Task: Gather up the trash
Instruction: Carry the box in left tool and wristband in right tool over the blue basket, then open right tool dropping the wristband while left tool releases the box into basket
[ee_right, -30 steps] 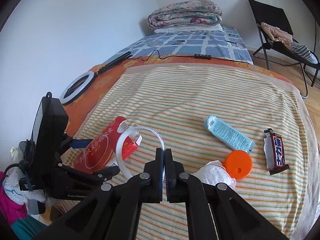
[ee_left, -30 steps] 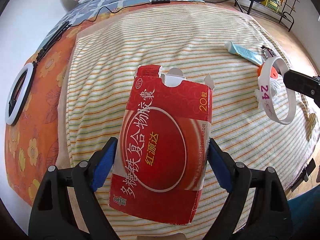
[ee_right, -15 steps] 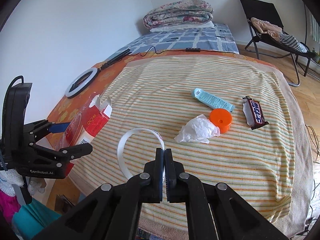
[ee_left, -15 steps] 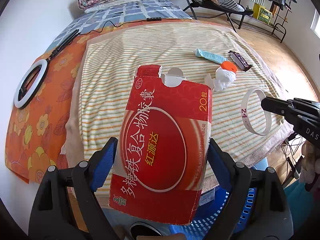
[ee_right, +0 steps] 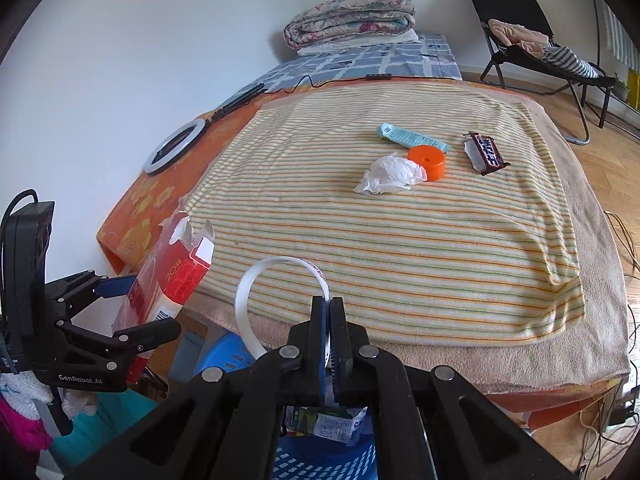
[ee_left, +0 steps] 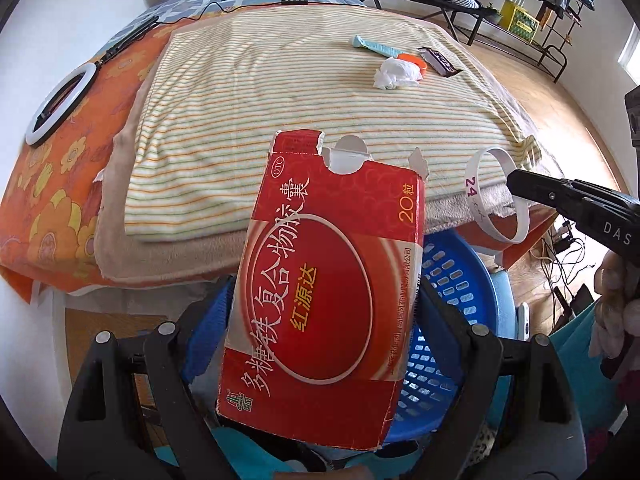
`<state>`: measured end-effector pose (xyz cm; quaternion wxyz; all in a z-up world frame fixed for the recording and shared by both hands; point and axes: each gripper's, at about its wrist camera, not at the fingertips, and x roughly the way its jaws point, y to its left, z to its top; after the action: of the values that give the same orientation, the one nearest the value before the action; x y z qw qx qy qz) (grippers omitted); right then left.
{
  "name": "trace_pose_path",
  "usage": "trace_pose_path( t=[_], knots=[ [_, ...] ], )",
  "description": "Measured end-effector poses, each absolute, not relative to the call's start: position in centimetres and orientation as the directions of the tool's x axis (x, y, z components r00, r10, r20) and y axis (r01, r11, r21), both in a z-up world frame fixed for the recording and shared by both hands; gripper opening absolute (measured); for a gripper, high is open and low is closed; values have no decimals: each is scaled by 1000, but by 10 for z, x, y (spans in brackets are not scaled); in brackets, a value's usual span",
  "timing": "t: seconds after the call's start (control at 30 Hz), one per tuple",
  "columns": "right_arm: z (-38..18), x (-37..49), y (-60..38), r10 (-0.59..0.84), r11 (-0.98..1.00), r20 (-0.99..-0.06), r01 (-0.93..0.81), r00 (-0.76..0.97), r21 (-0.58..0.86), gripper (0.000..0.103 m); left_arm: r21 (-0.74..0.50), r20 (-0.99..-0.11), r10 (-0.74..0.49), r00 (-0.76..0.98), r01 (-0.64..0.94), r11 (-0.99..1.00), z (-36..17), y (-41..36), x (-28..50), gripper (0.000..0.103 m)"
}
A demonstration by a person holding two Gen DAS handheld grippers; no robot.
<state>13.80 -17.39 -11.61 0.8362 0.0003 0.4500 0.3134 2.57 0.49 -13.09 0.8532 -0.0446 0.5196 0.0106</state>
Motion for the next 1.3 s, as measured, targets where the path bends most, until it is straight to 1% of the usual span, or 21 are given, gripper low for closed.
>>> trace_pose_path(
  t=[0.17, 0.4, 0.8, 0.83, 1.03, 1.13, 1.17, 1.27, 1.3],
  knots=[
    [-135, 114, -184, 523, 807, -770, -502, 365, 311, 0, -112, -905, -66, 420, -87, 990, -152, -4, 3, 89],
    [-162, 94, -189, 505, 817, -803, -474, 317, 327, 0, -115, -923, -70, 379, -95, 989, -172, -10, -10, 89],
    [-177, 80, -189, 490, 823, -821, -466, 293, 325, 2, -120, -941, -80, 330, -102, 988, -194, -14, -16, 89],
    [-178, 81, -187, 488, 823, -823, -467, 290, 323, 4, -119, -941, -81, 327, -99, 988, -195, -15, -16, 89],
    [-187, 77, -183, 481, 821, -835, -472, 268, 321, 5, -119, -945, -86, 315, -89, 989, -201, -20, -13, 90],
    [-191, 78, -183, 479, 822, -839, -467, 258, 325, 15, -125, -946, -91, 310, -91, 988, -204, -20, -12, 90],
    [-191, 78, -183, 480, 822, -839, -465, 256, 328, 22, -127, -947, -94, 308, -91, 988, -205, -20, -12, 90],
    [-193, 78, -184, 472, 828, -843, -457, 258, 324, 31, -133, -948, -99, 302, -94, 987, -208, -19, -10, 90],
    [-193, 78, -184, 471, 830, -844, -454, 256, 326, 36, -135, -949, -101, 300, -95, 986, -208, -18, -9, 90]
  ],
)
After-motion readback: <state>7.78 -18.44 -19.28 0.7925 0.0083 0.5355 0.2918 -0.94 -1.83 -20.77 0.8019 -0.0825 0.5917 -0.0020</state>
